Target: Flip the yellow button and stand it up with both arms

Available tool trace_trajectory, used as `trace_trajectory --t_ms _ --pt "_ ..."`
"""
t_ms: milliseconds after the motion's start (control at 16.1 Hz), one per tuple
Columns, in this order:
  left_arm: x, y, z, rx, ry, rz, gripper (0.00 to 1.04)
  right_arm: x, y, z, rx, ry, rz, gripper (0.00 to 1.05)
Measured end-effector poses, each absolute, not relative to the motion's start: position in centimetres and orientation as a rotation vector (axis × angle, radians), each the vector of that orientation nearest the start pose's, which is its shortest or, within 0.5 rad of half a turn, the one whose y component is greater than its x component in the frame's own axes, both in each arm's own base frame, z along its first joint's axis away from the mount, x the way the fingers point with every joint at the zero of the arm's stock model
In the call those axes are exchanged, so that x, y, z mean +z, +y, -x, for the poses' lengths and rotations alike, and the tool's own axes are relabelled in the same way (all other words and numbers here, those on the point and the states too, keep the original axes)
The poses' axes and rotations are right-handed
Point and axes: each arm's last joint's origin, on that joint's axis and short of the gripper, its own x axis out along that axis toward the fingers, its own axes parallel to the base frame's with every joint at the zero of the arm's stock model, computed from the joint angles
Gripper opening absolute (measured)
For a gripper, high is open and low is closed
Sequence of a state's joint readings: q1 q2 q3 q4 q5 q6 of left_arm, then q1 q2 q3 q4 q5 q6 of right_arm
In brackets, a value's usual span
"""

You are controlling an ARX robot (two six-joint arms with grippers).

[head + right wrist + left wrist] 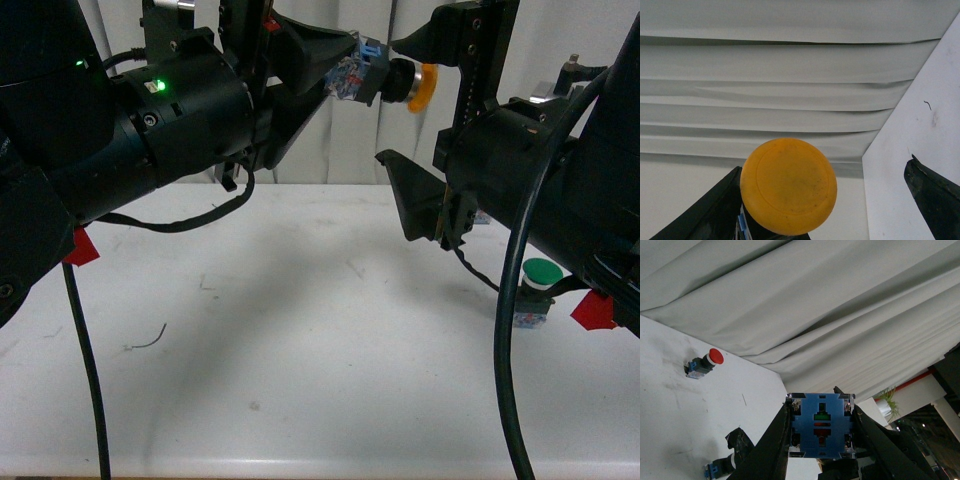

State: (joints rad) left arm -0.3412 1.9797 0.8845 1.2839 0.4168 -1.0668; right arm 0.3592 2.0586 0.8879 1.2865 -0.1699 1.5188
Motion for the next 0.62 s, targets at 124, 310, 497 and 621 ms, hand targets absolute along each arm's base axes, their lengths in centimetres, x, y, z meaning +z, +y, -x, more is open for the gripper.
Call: trace_trajectory --t_ms 124,310,497,621 --pt "17.22 -13.92 -35.72 -0.780 0.230 1.003 0.30 14.57 14.23 -36.33 0.519 0.318 -1.494 0.84" --pt "17.06 -13.57 -35.85 -0.767 0.233 1.005 0.30 15.01 14.35 -36.58 0.545 0.310 -1.497 0.51" --pt "16.80 -13.51 -35.82 -0.761 0.245 1.022 0.30 15.46 14.46 -36.70 0.563 0.315 -1.525 0.30" --pt "16.80 -13.48 -35.83 -0.760 0.247 1.026 0.30 15.47 14.47 -36.69 0.567 0.320 -1.526 0.30"
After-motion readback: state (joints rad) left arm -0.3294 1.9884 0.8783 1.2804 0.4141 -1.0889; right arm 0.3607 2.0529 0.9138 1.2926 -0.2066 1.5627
